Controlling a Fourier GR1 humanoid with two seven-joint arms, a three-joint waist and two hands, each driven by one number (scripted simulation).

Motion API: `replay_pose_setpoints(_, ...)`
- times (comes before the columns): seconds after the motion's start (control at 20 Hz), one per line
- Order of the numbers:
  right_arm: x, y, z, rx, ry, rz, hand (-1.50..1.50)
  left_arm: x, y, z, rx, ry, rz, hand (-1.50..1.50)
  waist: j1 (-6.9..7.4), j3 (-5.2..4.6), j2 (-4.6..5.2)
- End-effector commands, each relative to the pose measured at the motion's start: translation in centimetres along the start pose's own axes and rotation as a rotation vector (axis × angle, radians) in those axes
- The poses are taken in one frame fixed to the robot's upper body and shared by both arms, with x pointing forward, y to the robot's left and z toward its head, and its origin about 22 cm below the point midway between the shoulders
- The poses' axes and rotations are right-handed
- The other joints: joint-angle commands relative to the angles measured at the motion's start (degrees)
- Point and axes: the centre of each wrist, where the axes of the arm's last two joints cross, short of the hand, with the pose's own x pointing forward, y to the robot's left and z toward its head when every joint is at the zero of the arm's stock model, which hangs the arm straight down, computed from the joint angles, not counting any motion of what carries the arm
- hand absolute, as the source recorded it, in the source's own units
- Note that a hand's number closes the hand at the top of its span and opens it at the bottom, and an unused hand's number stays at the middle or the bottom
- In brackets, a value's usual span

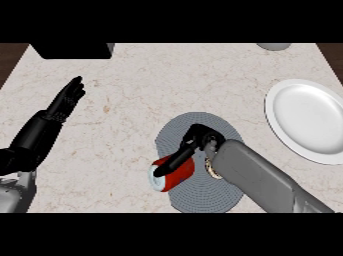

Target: Pick the can from the placemat and place it in the plate

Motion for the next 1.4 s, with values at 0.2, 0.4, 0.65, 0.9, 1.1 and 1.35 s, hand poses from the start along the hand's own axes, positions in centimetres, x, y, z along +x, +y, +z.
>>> replay_pose_setpoints(0.2, -1.6, 8.9, 2.4, -0.335, -0.296, 0.689, 1.50, -0.9, 0.3, 0.7, 0.036, 0.050, 0.007, 0.00, -2.69, 0.64, -1.07)
replay_pose_setpoints(0.4, -4.9, 9.3, 4.7, -0.553, -0.434, 0.711, 1.50, -1.4, 1.0, 1.5, 0.068, 0.068, 0.006, 0.00, -5.19, 0.69, -1.02)
replay_pose_setpoints(0.65, -8.8, 10.2, 8.8, -0.749, -0.560, 0.643, 1.50, -1.6, 1.4, 1.9, 0.100, 0.072, -0.008, 0.00, -6.26, 0.63, -0.13)
replay_pose_setpoints(0.9, -13.6, 10.1, 14.3, -0.852, -0.590, 0.595, 1.50, -0.9, 1.0, 2.7, 0.090, 0.035, 0.007, 0.00, -5.56, 0.62, 0.24)
replay_pose_setpoints(1.1, -15.6, 9.2, 18.8, -0.977, -0.589, 0.511, 1.50, -0.7, 1.0, 1.7, 0.072, 0.025, -0.009, 0.00, -4.95, 0.63, 1.23)
replay_pose_setpoints(1.35, -17.5, 8.6, 22.4, -1.126, -0.546, 0.457, 1.50, -0.9, 1.4, 2.5, 0.065, 0.018, -0.003, 0.00, -3.54, 0.63, 1.49)
